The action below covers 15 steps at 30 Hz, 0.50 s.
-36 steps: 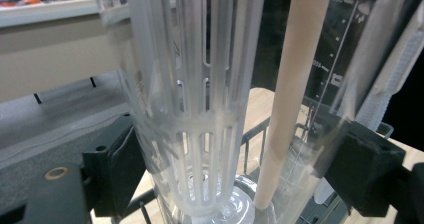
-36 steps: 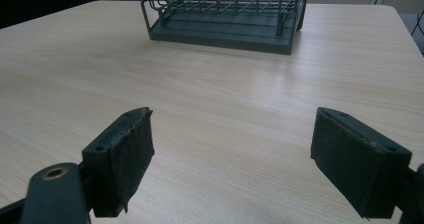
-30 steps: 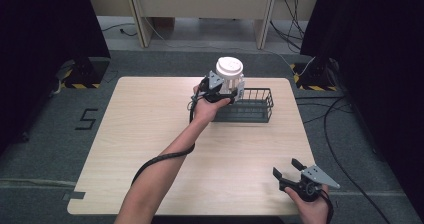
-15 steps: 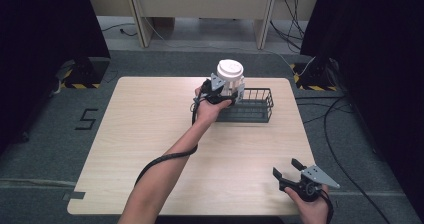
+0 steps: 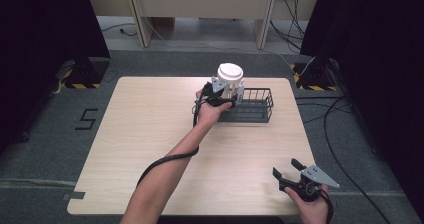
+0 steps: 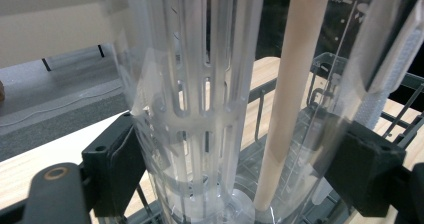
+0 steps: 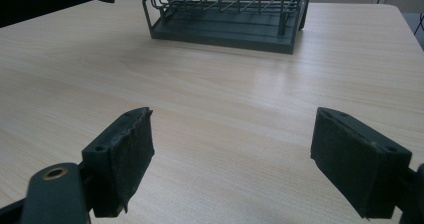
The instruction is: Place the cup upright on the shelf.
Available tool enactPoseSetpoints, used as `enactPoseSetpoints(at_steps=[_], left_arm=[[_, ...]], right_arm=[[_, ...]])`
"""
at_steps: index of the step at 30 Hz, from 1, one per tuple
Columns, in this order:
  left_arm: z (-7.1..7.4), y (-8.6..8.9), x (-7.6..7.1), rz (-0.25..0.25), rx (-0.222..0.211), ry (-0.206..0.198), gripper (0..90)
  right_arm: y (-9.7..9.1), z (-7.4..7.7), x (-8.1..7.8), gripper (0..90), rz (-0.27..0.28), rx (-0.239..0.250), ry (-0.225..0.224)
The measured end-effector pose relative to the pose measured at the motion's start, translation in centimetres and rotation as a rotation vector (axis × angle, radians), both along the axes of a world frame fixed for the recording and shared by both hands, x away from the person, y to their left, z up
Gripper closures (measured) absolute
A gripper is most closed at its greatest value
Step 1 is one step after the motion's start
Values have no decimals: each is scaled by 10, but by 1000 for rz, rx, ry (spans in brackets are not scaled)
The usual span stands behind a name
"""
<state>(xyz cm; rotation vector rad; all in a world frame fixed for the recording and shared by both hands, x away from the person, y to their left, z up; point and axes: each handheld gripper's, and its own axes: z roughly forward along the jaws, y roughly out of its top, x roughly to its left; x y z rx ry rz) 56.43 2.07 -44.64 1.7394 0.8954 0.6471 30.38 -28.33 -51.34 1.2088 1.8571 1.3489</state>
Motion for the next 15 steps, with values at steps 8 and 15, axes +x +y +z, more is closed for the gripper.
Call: enactPoseSetpoints(at_steps=[8, 15], left_arm=[[-4, 0, 0, 6, 5, 9, 176], [-7, -1, 0, 10, -1, 15, 175]], right_arm=[[0, 0, 0, 179, 2, 0, 2], [0, 0, 0, 178, 3, -1, 3]])
